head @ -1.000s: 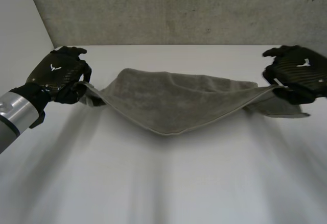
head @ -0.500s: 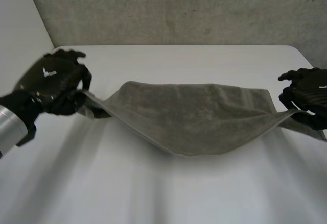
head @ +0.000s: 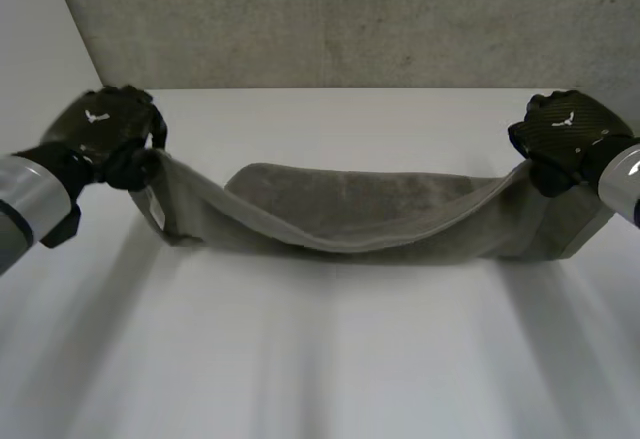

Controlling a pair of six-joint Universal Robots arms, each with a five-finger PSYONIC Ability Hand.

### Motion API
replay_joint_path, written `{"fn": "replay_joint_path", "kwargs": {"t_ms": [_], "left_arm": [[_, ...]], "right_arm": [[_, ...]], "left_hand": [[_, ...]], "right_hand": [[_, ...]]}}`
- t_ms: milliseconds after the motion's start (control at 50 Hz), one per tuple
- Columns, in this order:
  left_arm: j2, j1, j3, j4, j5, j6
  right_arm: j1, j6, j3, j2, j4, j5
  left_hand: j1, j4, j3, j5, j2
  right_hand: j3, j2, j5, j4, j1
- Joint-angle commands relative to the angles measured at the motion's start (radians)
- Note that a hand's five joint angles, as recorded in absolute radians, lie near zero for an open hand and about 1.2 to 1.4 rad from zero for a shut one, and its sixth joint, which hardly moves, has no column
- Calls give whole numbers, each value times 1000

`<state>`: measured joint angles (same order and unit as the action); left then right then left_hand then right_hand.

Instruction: Fold the towel.

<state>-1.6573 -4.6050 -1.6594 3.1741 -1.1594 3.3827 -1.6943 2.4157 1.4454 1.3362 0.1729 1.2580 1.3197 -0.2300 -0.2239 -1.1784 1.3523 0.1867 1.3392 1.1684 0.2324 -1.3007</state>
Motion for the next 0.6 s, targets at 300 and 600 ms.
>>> {"fn": "replay_joint_path", "kwargs": {"t_ms": [300, 600], "left_arm": [[-382, 106, 601, 783, -224, 45], [-338, 71, 380, 676, -57, -137]], "right_arm": [[-176, 120, -623, -304, -691, 92], [-154, 224, -367, -252, -511, -100]], "left_hand": [[77, 55, 49, -43, 44], [77, 55, 49, -43, 44]], "right_hand": [[-12, 57, 53, -58, -96], [-12, 57, 53, -58, -96]]}}
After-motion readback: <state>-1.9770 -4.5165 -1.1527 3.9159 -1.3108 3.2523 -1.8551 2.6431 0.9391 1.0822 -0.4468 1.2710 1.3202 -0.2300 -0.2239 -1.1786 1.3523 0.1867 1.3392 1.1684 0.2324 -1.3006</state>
